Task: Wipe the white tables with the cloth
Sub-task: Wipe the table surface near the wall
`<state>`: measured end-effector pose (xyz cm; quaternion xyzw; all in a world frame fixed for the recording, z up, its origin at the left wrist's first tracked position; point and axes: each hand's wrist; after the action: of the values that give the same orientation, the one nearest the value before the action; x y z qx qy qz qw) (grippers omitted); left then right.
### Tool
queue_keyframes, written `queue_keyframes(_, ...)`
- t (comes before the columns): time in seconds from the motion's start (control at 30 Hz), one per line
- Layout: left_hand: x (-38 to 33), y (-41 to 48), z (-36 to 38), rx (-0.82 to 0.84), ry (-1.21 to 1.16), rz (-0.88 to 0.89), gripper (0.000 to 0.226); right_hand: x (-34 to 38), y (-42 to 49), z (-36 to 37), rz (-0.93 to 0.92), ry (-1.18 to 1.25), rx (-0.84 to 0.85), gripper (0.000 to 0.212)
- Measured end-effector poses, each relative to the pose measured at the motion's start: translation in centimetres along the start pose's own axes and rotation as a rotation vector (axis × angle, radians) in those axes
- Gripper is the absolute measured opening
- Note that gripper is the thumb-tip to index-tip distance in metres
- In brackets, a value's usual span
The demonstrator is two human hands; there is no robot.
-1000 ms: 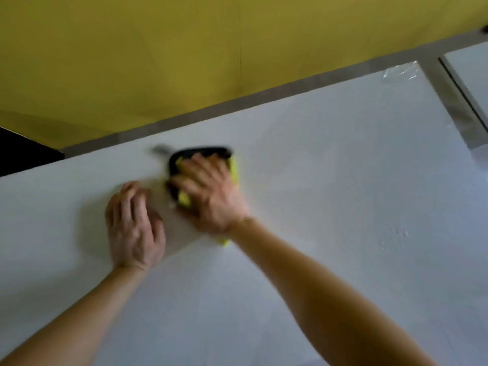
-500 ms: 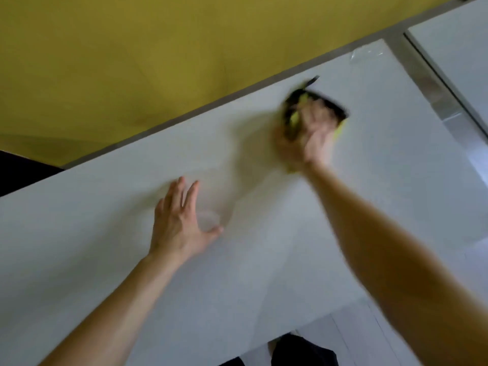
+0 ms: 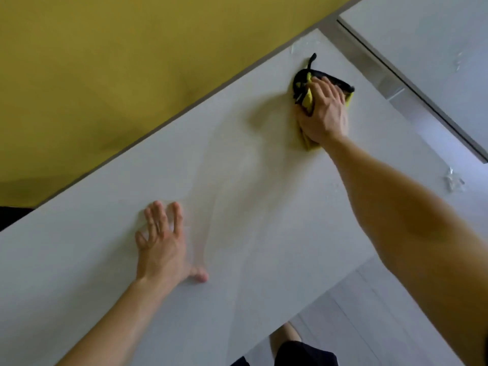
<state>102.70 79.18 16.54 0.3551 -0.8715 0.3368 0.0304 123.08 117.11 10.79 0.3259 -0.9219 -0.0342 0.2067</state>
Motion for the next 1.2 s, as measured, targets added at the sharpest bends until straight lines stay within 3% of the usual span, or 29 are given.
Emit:
queue_keyframes(0.07, 0.1, -0.2, -0.2, 0.014, -0.006, -0.002, 0.191, 5.0, -2.0, 1.6, 0.176, 0.017, -0.094, 0.062)
queue_keyframes(0.13, -0.1, -0.3, -0.5, 0.022, 0.008, -0.017, 0.193, 11.6, -7.1, 3.7, 0.081, 0.109, -0.102, 0.061)
queue_keyframes(0.27, -0.5, -0.5, -1.0, 0.037, 0.055, -0.037, 0.190, 19.7, -18.1, 4.0, -0.726, 0.285, 0.293, 0.051)
queue_keyframes(0.33, -0.4, -0.7, -1.2, 0.044, 0.066, -0.039, 0.189, 17.1, -17.8, 3.0, -1.053, 0.348, 0.431, 0.050)
queue_keyframes(0.37, -0.4, -0.7, -1.4, 0.051, 0.082, -0.038, 0.187, 14.6, -15.9, 2.5, -1.098, 0.339, 0.418, 0.049)
queue_keyframes(0.43, -0.4, -0.2, -2.7, 0.056, 0.107, -0.034, 0.174, 7.8, -9.9, 2.2, -0.888, 0.236, 0.274, 0.052)
queue_keyframes(0.53, -0.9, 1.4, -5.3, -0.053, 0.068, 0.026, 0.126, -2.0, -0.7, 0.4, -0.202, 0.061, 0.011, 0.062)
queue_keyframes(0.57, -1.4, 2.1, -6.4, -0.099, 0.045, 0.060, 0.120, -3.7, 0.9, 0.1, 0.012, 0.038, -0.032, 0.064)
queue_keyframes(0.63, -3.2, 4.1, -8.7, -0.138, -0.034, 0.114, 0.128, -2.1, 1.6, 0.3, 0.309, 0.000, -0.103, 0.061)
queue_keyframes(0.67, -4.6, 5.3, -9.9, -0.133, -0.078, 0.122, 0.137, 0.4, 0.9, 0.6, 0.329, -0.021, -0.141, 0.059)
queue_keyframes(0.73, -7.6, 7.7, -12.4, -0.106, -0.138, 0.120, 0.151, 5.6, -2.6, 1.4, 0.027, 0.026, -0.095, 0.055)
queue_keyframes(0.83, -11.1, 10.8, -14.7, -0.106, -0.088, 0.169, 0.157, 7.9, -8.0, 1.5, -0.768, 0.141, 0.260, 0.055)
queue_keyframes(0.87, -11.7, 11.6, -14.9, -0.091, -0.068, 0.180, 0.164, 6.5, -7.6, 1.1, -0.942, 0.203, 0.343, 0.056)
queue_keyframes(0.93, -12.0, 12.4, -15.1, -0.054, -0.025, 0.184, 0.179, 2.1, -3.9, 0.8, -1.037, 0.233, 0.339, 0.054)
queue_keyframes(1.0, -11.9, 12.7, -15.2, -0.042, 0.010, 0.179, 0.182, -2.8, 1.9, 0.8, -0.718, 0.143, 0.135, 0.052)
queue_keyframes(1.07, -12.0, 12.5, -15.2, -0.036, 0.023, 0.172, 0.183, -6.3, 7.2, 0.2, -0.198, 0.036, -0.052, 0.055)
queue_keyframes(1.13, -12.1, 12.6, -15.3, -0.033, 0.031, 0.167, 0.184, -5.2, 10.0, 0.8, 0.244, -0.009, -0.180, 0.055)
queue_keyframes(1.17, -12.1, 12.7, -15.4, -0.025, 0.037, 0.167, 0.185, -2.7, 10.2, 1.5, 0.324, 0.010, -0.207, 0.055)
queue_keyframes(1.2, -12.1, 12.6, -15.4, -0.018, 0.046, 0.172, 0.185, 0.4, 9.5, 2.4, 0.260, 0.049, -0.191, 0.057)
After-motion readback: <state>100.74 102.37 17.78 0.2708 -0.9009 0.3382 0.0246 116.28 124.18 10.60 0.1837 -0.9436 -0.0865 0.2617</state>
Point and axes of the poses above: each hand's wrist, its own y-axis towards the middle knuckle, its own z-axis out of the palm, x = y × z, and after that the axes turned 11 degrees about -z, right-handed
